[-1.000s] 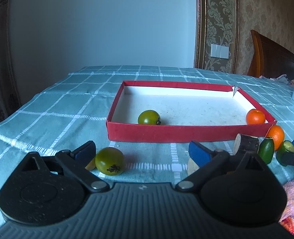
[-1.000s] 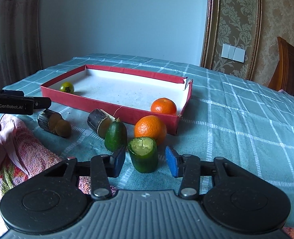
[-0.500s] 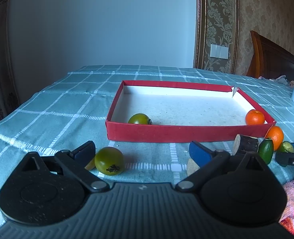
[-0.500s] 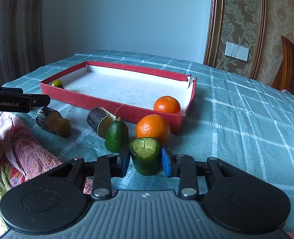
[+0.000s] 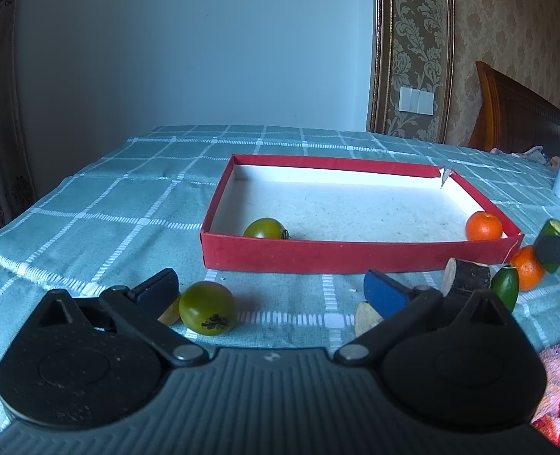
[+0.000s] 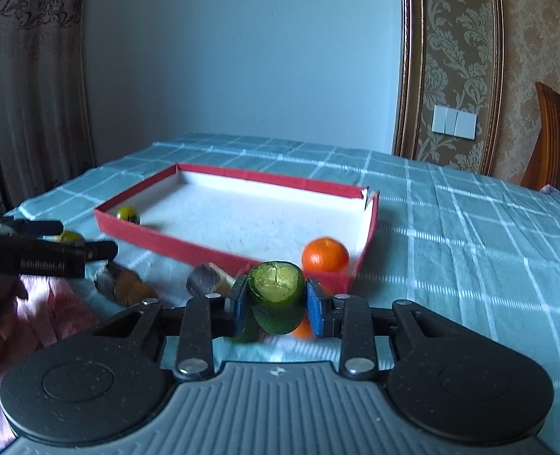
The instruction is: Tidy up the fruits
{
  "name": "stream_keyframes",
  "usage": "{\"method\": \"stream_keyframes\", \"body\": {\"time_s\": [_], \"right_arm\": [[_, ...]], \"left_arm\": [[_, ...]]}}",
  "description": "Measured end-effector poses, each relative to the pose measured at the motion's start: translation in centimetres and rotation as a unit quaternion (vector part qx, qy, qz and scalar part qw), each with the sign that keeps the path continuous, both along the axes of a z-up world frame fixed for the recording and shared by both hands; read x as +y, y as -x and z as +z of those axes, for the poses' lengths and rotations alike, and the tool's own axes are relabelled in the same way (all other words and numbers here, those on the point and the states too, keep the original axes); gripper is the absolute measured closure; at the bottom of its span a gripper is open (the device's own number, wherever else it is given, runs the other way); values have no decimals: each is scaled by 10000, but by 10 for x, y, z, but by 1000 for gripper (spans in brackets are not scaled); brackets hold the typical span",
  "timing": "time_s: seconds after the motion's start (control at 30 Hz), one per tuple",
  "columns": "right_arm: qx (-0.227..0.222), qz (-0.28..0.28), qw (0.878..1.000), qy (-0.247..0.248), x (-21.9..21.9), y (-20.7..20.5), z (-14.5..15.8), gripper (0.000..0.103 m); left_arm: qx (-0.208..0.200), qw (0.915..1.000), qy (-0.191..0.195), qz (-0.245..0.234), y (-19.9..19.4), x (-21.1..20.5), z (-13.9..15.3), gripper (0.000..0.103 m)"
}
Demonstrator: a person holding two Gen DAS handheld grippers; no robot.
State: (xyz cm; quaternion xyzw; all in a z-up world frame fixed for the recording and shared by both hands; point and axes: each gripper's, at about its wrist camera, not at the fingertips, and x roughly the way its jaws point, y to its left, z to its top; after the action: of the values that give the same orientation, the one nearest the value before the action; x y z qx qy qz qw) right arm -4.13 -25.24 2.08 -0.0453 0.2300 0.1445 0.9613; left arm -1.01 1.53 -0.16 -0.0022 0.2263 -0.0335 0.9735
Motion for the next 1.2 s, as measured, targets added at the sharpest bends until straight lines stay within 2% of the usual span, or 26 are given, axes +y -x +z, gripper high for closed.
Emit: {"method": "stream_keyframes", "body": {"time_s": [0.23, 0.47, 0.67, 0.77, 0.9, 1.0, 1.1, 1.2], "right_arm": [[44, -40, 10000, -40, 10, -55, 11, 72], [596, -150, 9966, -551, 1, -110, -3, 70], [323, -221, 9941, -1007, -20, -86, 1, 70], [137, -241, 9913, -1284, -37, -64, 4, 60], [-58, -345, 9911, -1285, -49, -51, 6, 59], [-100, -527, 9873, -1497, -57, -43, 4, 59], [-46, -787, 9884, -1301, -54, -36, -7, 57], [-18, -924, 9851, -1453, -57, -30, -23, 55]], "left_arm": [[-4, 10000, 20, 69, -1, 1, 0, 0], [74, 10000, 55, 5, -5, 2, 0, 0], [50, 10000, 79, -11, -4, 3, 0, 0], [56, 10000, 76, -9, -4, 2, 0, 0], [50, 10000, 57, 40, -4, 2, 0, 0], [5, 9999, 73, 95, -2, 3, 0, 0], [2, 9999, 48, 131, -2, 2, 0, 0], [-127, 9997, 84, 166, 2, 5, 2, 0]]}}
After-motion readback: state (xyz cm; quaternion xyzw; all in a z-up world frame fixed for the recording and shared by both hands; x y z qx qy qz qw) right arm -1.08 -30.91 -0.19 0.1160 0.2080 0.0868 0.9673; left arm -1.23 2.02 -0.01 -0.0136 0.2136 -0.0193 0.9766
